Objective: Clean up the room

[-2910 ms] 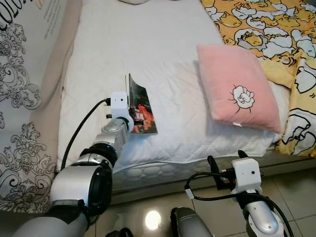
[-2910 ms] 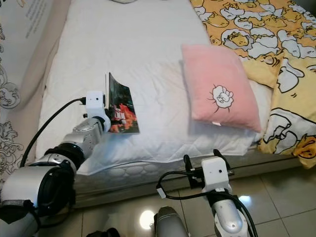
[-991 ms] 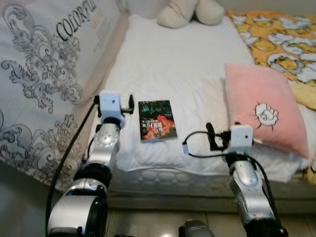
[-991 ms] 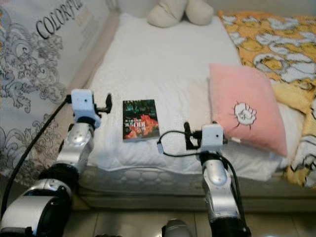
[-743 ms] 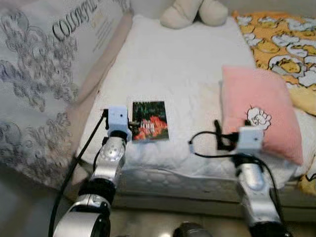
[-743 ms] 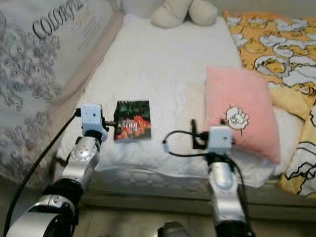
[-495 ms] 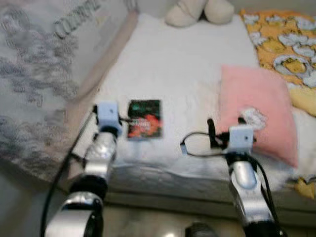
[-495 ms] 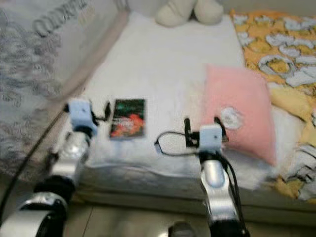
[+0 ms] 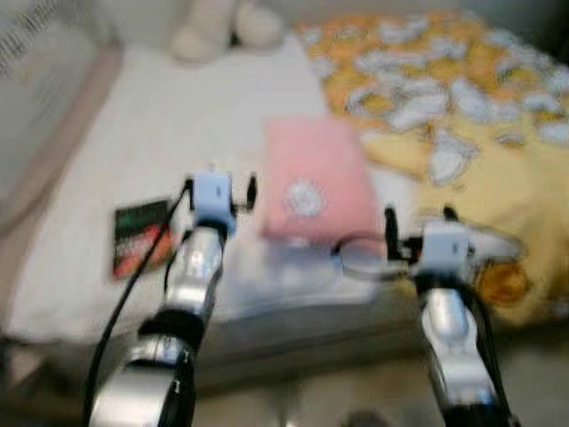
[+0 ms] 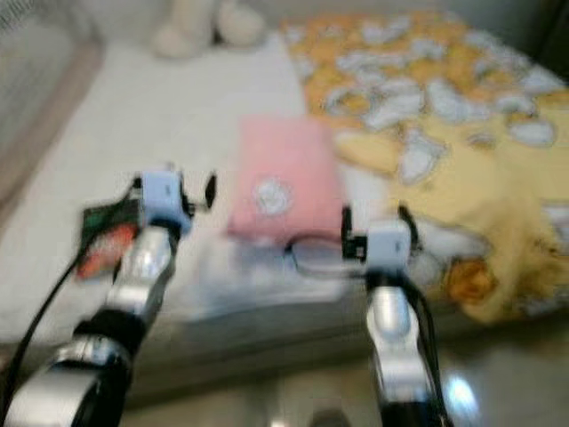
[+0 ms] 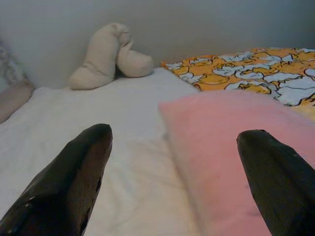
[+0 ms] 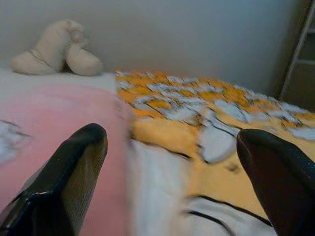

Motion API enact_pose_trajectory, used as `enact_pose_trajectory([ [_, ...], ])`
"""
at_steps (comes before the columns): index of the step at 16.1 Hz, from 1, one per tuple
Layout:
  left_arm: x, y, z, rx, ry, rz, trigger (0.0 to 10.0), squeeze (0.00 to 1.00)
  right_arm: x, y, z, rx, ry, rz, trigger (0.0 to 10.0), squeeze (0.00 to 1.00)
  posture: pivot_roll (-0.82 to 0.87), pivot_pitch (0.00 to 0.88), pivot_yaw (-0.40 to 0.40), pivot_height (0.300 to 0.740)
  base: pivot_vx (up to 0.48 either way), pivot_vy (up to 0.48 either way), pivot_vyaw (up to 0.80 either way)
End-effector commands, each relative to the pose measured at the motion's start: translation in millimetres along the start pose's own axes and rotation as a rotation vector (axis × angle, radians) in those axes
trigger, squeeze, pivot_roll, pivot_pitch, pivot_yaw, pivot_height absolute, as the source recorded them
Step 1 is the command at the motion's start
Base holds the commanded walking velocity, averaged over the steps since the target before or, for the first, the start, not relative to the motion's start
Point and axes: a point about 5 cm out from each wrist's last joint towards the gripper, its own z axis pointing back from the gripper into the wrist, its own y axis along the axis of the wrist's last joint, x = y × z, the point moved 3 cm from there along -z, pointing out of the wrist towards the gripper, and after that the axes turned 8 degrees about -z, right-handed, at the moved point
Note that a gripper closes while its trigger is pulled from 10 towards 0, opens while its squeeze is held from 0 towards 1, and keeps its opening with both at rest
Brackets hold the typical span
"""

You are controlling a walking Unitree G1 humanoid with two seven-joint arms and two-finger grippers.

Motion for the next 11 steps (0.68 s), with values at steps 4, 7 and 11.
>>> enact_pose_trajectory([
  [4, 2.3, 5, -3.1, -0.005, 0.018, 0.040, 10.0, 0.00, -2.8, -12, 1.1, -0.070, 0.032, -0.064, 10.0, 0.00, -0.32, 0.000, 0.102, 0.740, 0.240, 0.000, 0.00],
  [7, 2.9, 6, -3.3, -0.008, 0.036, 0.050, 10.0, 0.00, -6.2, -14, -0.4, -0.084, 0.052, -0.058, 10.0, 0.00, -0.32, 0.000, 0.098, 0.740, 0.480, 0.000, 0.00],
  [11, 1.4, 8, -3.4, -0.002, 0.060, 0.046, 10.0, 0.00, -8.8, -13, -2.0, -0.085, 0.078, -0.061, 10.0, 0.00, -0.32, 0.000, 0.096, 0.740, 0.480, 0.000, 0.00],
])
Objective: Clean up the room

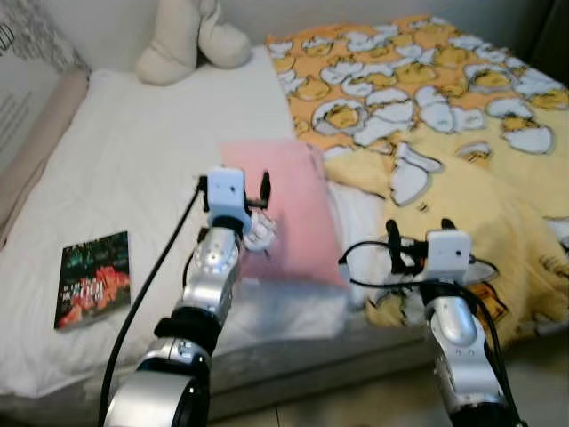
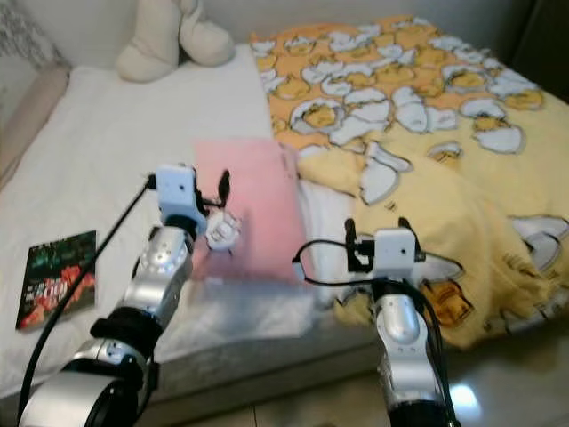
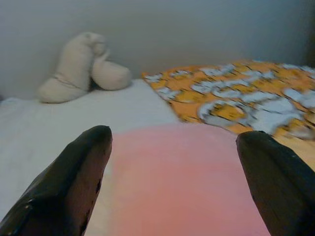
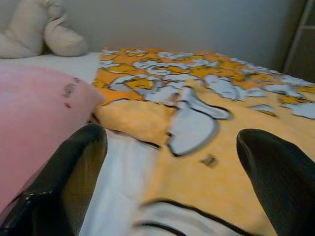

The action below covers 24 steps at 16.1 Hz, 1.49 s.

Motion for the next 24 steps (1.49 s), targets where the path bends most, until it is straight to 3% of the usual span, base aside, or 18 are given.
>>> enact_pose_trajectory([
  [1, -16.7, -2, 0.1, -0.012, 0.054, -0.021, 10.0, 0.00, -13.3, 6, -4.5, 0.017, 0.041, -0.017, 10.0, 0.00, -0.32, 0.000, 0.096, 0.740, 0.480, 0.000, 0.00],
  [5, -14.8, 15, -4.8, 0.020, 0.084, -0.032, 10.0, 0.00, -16.2, 18, -15.2, 0.001, 0.041, -0.046, 10.0, 0.00, -0.32, 0.000, 0.099, 0.740, 0.480, 0.000, 0.00],
  [7, -10.7, 36, -21.0, 0.023, 0.026, -0.032, 10.0, 0.00, -13.6, 40, -34.9, -0.033, 0.008, -0.118, 10.0, 0.00, -0.32, 0.000, 0.099, 0.740, 0.000, 0.000, 0.00],
  [8, -17.3, 48, -33.0, 0.002, -0.004, -0.028, 10.0, 0.00, -12.1, 47, -46.0, -0.093, -0.009, -0.201, 10.0, 0.00, -0.31, 0.000, 0.095, 0.740, 0.000, 0.000, 0.00],
  [9, -17.1, 45, -40.8, -0.083, -0.087, -0.036, 10.0, 0.00, -15.3, 44, -52.9, -0.191, 0.011, -0.300, 10.0, 0.00, -0.32, 0.000, 0.096, 0.740, 0.000, 0.000, 0.00],
  [10, -7.6, 27, -39.3, -0.221, -0.257, -0.011, 10.0, 0.00, -25.3, 27, -53.4, -0.381, 0.088, -0.356, 10.0, 0.00, -0.32, 0.000, 0.100, 0.740, 0.000, 0.000, 0.00],
  [11, -17.8, -7, -21.1, -0.412, -0.397, 0.064, 10.0, 0.00, -20.7, 9, -45.5, -0.543, 0.108, -0.384, 10.0, 0.00, -0.33, 0.000, 0.102, 0.740, 0.000, 0.000, 0.00],
  [12, -25.1, -17, -9.2, -0.473, -0.466, 0.121, 10.0, 0.00, -11.7, 4, -38.8, -0.589, 0.094, -0.392, 10.0, 0.00, -0.32, 0.000, 0.098, 0.740, 0.000, 0.000, 0.00],
  [15, -29.2, -12, -6.4, -0.478, -0.497, 0.147, 10.0, 0.00, -8.6, -6, -23.0, -0.670, 0.096, -0.399, 10.0, 0.00, -0.31, 0.000, 0.098, 0.740, 0.000, 0.000, 0.00],
  [19, -15.1, -1, -1.7, -0.502, -0.554, 0.314, 10.0, 0.00, -8.9, -7, -24.2, -0.731, 0.101, -0.388, 10.0, 0.00, -0.30, 0.000, 0.087, 0.740, 0.000, 0.000, 0.00],
  [21, -7.2, 0, 2.5, -0.507, -0.580, 0.333, 10.0, 0.00, -6.0, -6, -23.6, -0.735, 0.093, -0.385, 10.0, 0.00, -0.30, 0.000, 0.082, 0.740, 0.000, 0.000, 0.00],
  [22, -4.4, -1, 3.7, -0.513, -0.585, 0.332, 10.0, 0.00, -5.4, -7, -23.5, -0.735, 0.090, -0.385, 10.0, 0.00, -0.30, 0.000, 0.082, 0.740, 0.000, 0.000, 0.00],
  [24, 6.2, -30, 15.4, -0.613, -0.579, 0.320, 10.0, 0.00, -2.5, -14, -20.1, -0.756, 0.071, -0.385, 10.0, 0.00, -0.30, 0.000, 0.081, 0.740, 0.000, 0.000, 0.00],
])
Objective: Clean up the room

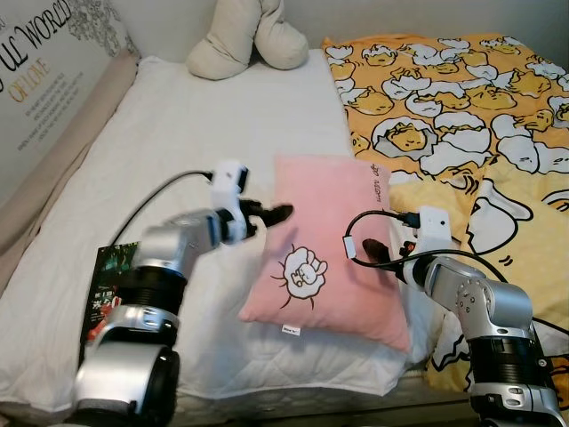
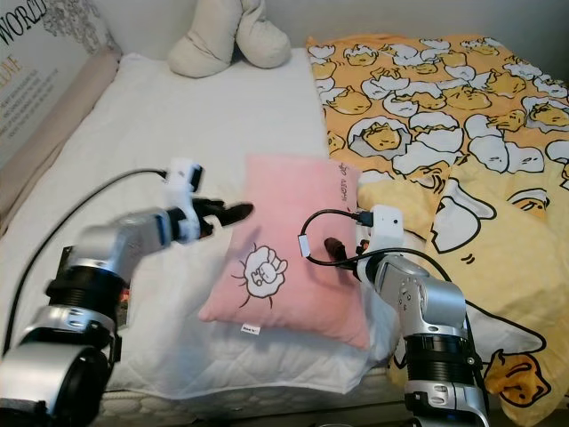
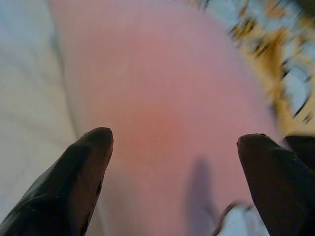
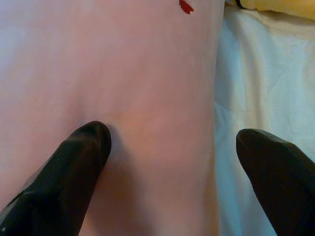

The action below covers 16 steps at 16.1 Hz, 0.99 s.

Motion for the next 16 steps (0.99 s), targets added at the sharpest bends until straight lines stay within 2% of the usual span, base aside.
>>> enact_pose_trajectory([
  [1, -6.5, -21, 0.7, -0.067, 0.034, 0.012, 10.0, 0.00, 3.9, -9, -1.3, -0.031, -0.011, -0.007, 10.0, 0.00, -0.30, 0.000, 0.081, 0.740, 0.000, 0.000, 0.00],
  [2, -3.7, -30, -1.3, -0.094, 0.019, 0.022, 10.0, 0.00, 6.8, -12, -1.5, -0.035, -0.019, -0.010, 10.0, 0.00, -0.30, 0.000, 0.083, 0.740, 0.000, 0.000, 0.00],
  [3, -1.7, -49, -5.4, -0.157, 0.028, 0.004, 10.0, 0.00, 13.6, -17, -2.6, -0.042, -0.039, -0.001, 10.0, 0.00, -0.30, 0.000, 0.083, 0.740, 0.000, 0.000, 0.00],
  [6, 5.5, -64, -10.7, -0.199, 0.006, 0.027, 10.0, 0.00, 21.6, -27, -7.0, -0.066, -0.061, 0.007, 10.0, 0.00, -0.31, 0.000, 0.092, 0.740, 0.000, 0.000, 0.00],
  [8, 14.1, -67, -16.4, -0.204, -0.025, 0.051, 10.0, 0.00, 25.3, -32, -12.3, -0.083, -0.060, -0.027, 10.0, 0.00, -0.31, 0.000, 0.095, 0.740, 0.000, 0.000, 0.00],
  [12, 32.9, -54, -30.2, -0.158, -0.092, 0.070, 10.0, 0.00, 32.5, -45, -26.0, -0.099, -0.055, -0.125, 10.0, 0.00, -0.31, 0.000, 0.088, 0.740, 0.000, 0.000, 0.00],
  [14, 51.2, -51, -39.2, -0.153, -0.168, 0.004, 10.0, 0.00, 26.9, -54, -32.6, -0.117, -0.005, -0.142, 10.0, 0.00, -0.30, 0.000, 0.087, 0.740, 0.000, 0.000, 0.00],
  [15, 62.9, -53, -46.1, -0.161, -0.188, -0.044, 10.0, 0.00, 27.3, -65, -36.7, -0.143, 0.009, -0.168, 4.3, 0.00, -0.30, 0.000, 0.089, 0.740, 0.000, 0.000, 0.00],
  [16, 63.9, -53, -46.9, -0.164, -0.189, -0.047, 10.0, 0.00, 28.3, -67, -37.4, -0.145, 0.003, -0.178, 4.3, 0.00, -0.31, 0.000, 0.090, 0.740, 0.000, 0.000, 0.00],
])
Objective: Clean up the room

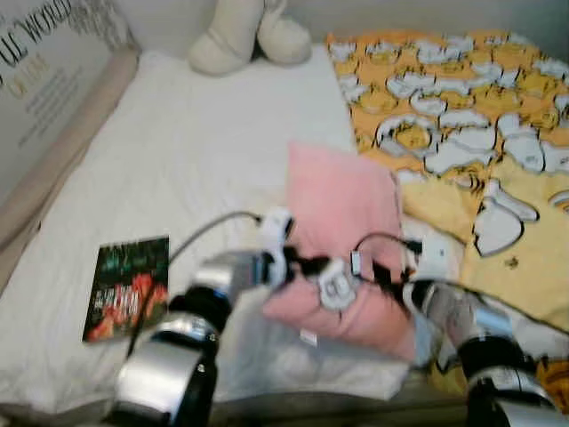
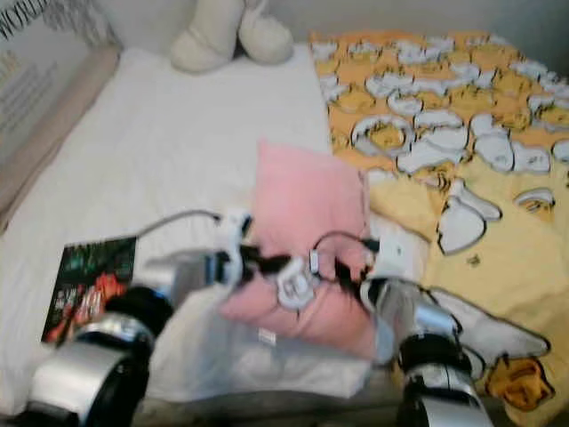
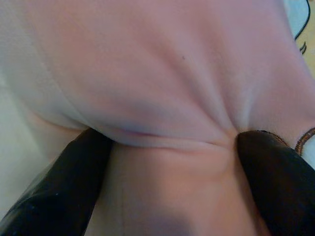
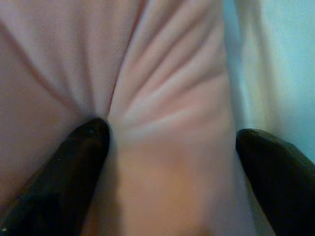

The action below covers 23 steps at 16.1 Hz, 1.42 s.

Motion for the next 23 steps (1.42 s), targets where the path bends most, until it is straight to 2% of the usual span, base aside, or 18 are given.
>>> enact_pose_trajectory([
  [1, 6.1, -2, -5.3, -0.031, -0.013, -0.031, 4.8, 0.00, -4.6, -18, -6.1, -0.062, 0.018, -0.032, 0.0, 0.00, -0.31, 0.000, 0.093, 0.740, 0.000, 0.000, 0.00],
  [2, 5.7, -3, -5.4, -0.035, -0.010, -0.031, 4.8, 0.00, -5.2, -18, -6.5, -0.062, 0.022, -0.033, 0.0, 0.00, -0.31, 0.000, 0.093, 0.740, 0.000, 0.000, 0.00],
  [3, 5.8, -7, -5.9, -0.047, -0.012, -0.038, 0.0, 0.00, -5.8, -19, -7.4, -0.064, 0.025, -0.033, 0.0, 0.00, -0.31, 0.000, 0.096, 0.740, 0.000, 0.000, 0.00],
  [5, 12.5, -17, -8.7, -0.066, -0.058, -0.050, 0.0, 0.00, -7.8, -23, -9.6, -0.071, 0.042, -0.059, 0.0, 0.00, -0.30, 0.000, 0.096, 0.740, 0.000, 0.000, 0.00],
  [10, 21.3, -19, -12.4, -0.049, -0.113, -0.044, 0.0, 0.00, -12.3, -22, -12.5, -0.046, 0.080, -0.060, 0.0, 0.00, -0.30, 0.000, 0.097, 0.740, 0.000, 0.000, 0.00],
  [11, 22.0, -21, -12.6, -0.049, -0.119, -0.038, 0.0, 0.00, -11.4, -22, -12.9, -0.036, 0.075, -0.037, 0.0, 0.00, -0.30, 0.000, 0.097, 0.740, 0.000, 0.000, 0.00],
  [12, 21.8, -23, -12.6, -0.049, -0.120, -0.037, 0.0, 0.00, -10.5, -22, -13.4, -0.024, 0.062, 0.029, 0.0, 0.00, -0.30, 0.000, 0.100, 0.740, 0.000, 0.000, 0.00],
  [14, 19.3, -25, -12.8, -0.042, -0.091, -0.007, 0.0, 0.00, -14.8, -27, -14.9, -0.017, 0.065, 0.102, 0.0, 0.00, -0.30, 0.000, 0.102, 0.740, 0.000, 0.000, 0.00],
  [16, 24.6, -33, -16.9, -0.041, -0.081, 0.026, 0.0, 0.00, -16.5, -37, -16.4, -0.022, 0.068, 0.102, 0.0, 0.00, -0.29, 0.000, 0.099, 0.740, 0.000, 0.000, 0.00],
  [18, 24.4, -37, -17.7, -0.045, -0.062, -0.009, 0.0, 0.00, -12.4, -43, -16.7, -0.030, 0.040, 0.145, 0.0, 0.00, -0.28, 0.000, 0.098, 0.740, 0.000, 0.000, 0.00],
  [19, 23.3, -39, -17.4, -0.044, -0.053, -0.014, 0.0, 0.00, -11.9, -44, -17.0, -0.015, 0.033, 0.135, 0.0, 0.00, -0.28, 0.000, 0.096, 0.740, 0.000, 0.000, 0.00],
  [23, 14.6, -20, -15.2, 0.051, 0.001, -0.025, 0.0, 0.00, -15.8, -43, -18.6, 0.008, 0.034, 0.120, 0.0, 0.00, -0.27, 0.000, 0.092, 0.740, 0.000, 0.000, 0.00],
])
